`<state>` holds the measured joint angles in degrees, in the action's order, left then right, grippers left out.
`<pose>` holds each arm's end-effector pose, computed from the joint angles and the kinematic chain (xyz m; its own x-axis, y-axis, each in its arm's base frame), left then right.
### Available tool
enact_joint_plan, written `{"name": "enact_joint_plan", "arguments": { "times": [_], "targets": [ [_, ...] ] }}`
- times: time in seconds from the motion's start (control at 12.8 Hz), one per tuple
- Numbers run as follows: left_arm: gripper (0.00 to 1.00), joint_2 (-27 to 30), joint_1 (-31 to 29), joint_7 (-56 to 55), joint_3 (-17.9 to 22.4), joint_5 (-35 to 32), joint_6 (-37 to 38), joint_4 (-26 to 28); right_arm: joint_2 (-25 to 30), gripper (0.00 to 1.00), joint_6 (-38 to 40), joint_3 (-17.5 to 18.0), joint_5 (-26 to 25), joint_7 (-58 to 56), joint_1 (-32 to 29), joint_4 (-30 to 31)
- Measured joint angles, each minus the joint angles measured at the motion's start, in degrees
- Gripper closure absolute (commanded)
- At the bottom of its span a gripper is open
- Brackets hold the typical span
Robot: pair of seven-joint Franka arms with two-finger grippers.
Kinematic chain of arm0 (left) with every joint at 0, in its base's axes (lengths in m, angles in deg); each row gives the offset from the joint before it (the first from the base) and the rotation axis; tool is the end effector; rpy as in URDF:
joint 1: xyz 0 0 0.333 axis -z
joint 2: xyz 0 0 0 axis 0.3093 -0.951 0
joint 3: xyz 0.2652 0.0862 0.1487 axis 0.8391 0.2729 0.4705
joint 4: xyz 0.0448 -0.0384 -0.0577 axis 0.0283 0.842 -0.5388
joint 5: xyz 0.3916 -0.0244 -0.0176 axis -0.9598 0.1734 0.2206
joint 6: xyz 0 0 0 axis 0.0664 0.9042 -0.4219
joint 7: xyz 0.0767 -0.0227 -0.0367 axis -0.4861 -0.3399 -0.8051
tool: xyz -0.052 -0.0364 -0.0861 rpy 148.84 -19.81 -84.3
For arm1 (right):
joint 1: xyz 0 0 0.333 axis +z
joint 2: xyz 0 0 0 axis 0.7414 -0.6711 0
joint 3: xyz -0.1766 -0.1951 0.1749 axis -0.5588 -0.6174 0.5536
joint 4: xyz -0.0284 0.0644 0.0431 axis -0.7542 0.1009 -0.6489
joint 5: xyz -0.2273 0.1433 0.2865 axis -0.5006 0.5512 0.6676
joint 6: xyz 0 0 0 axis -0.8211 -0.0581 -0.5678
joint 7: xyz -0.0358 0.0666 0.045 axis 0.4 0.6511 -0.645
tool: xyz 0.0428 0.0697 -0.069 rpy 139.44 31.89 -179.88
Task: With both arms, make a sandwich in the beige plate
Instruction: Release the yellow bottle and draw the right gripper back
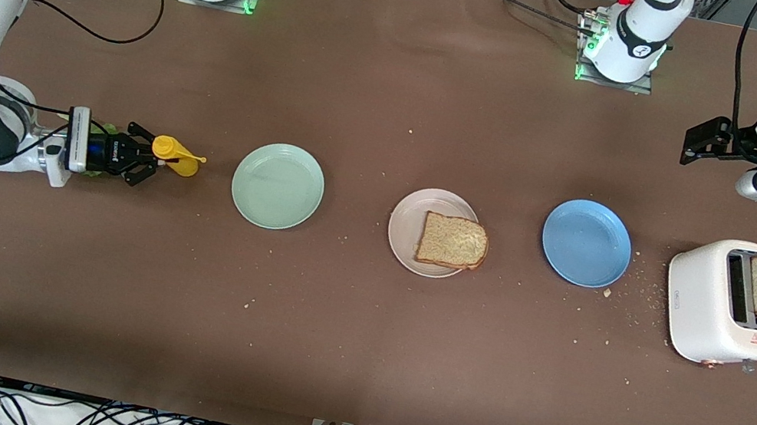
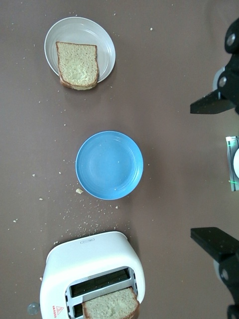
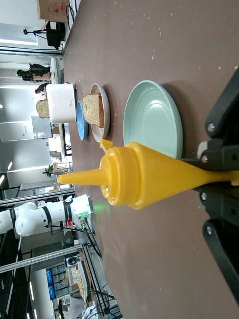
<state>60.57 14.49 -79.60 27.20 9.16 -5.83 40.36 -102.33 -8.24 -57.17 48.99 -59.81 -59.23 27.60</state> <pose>0.5426 -0.0671 0.6054 0.9821 -0.1207 -0.1443 -0.1182 -0.9926 0.0259 0.5656 -0.0678 0.1242 0.0542 0.2578 0.9647 0.9693 0.2185 -0.1129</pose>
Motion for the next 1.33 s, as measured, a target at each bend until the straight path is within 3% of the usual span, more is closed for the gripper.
{"name": "enact_joint_plan", "arguments": {
  "times": [0.08, 0.16, 0.55, 0.94, 1.33],
  "targets": [
    [0.00, 0.0, 0.0, 0.0, 0.0, 0.0, 0.0, 0.0, -0.3, 0.91, -0.1, 0.0, 0.1, -0.3, 0.0, -0.1],
    [0.00, 0.0, 0.0, 0.0, 0.0, 0.0, 0.0, 0.0, -0.5, 0.57, -0.2, 0.0, 0.2, -0.6, 0.0, -0.2],
    [0.00, 0.0, 0.0, 0.0, 0.0, 0.0, 0.0, 0.0, -0.6, 0.03, -0.3, 0.0, 0.4, 0.6, 0.0, -0.8],
    [0.00, 0.0, 0.0, -0.1, 0.0, 0.0, 0.0, 0.0, -0.6, 0.02, -0.2, -1.5, 0.1, 12.5, -0.2, -2.6],
    [0.00, 0.0, 0.0, -0.1, 0.0, 0.0, 0.0, 0.0, 0.6, 0.02, 0.2, -8.5, -8.9, 27.6, -0.7, -8.3]
  ]
}}
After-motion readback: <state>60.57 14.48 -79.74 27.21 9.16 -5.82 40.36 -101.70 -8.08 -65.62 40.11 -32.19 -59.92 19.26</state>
